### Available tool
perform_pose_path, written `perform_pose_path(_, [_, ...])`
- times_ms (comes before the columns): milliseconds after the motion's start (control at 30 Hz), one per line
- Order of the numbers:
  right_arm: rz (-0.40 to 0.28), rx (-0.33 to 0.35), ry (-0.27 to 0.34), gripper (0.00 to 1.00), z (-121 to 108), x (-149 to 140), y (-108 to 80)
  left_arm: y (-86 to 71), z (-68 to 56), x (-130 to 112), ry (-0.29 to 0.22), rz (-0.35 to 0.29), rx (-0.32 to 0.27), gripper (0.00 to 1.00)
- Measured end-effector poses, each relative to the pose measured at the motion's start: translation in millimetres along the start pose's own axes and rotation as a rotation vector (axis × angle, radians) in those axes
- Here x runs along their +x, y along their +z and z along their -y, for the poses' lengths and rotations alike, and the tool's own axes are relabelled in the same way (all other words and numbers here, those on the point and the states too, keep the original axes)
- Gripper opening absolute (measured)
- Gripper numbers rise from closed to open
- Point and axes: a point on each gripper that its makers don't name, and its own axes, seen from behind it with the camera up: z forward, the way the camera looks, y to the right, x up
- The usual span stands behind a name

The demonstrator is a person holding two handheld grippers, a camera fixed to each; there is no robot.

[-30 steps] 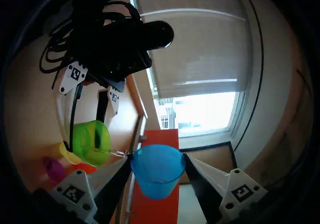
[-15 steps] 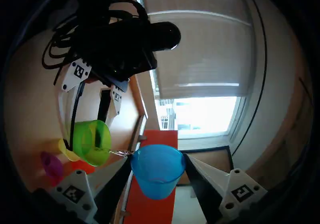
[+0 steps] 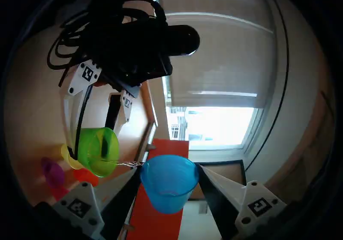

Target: Pour water

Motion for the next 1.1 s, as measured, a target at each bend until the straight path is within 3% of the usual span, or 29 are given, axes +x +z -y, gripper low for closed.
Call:
perform_pose_path(667, [0.008,-0.011,-0.093,0.92,3.0,3.3,-1.9,0.2,0.8,-0.2,0.002,-0.005,0.005,0.82])
perform_pose_path(1100, [0.005,-0.012,-0.114,0.92,1.9,5.0,-1.5,-0.5,0.5,4.0,0.004,-0.012,0.008,0.82])
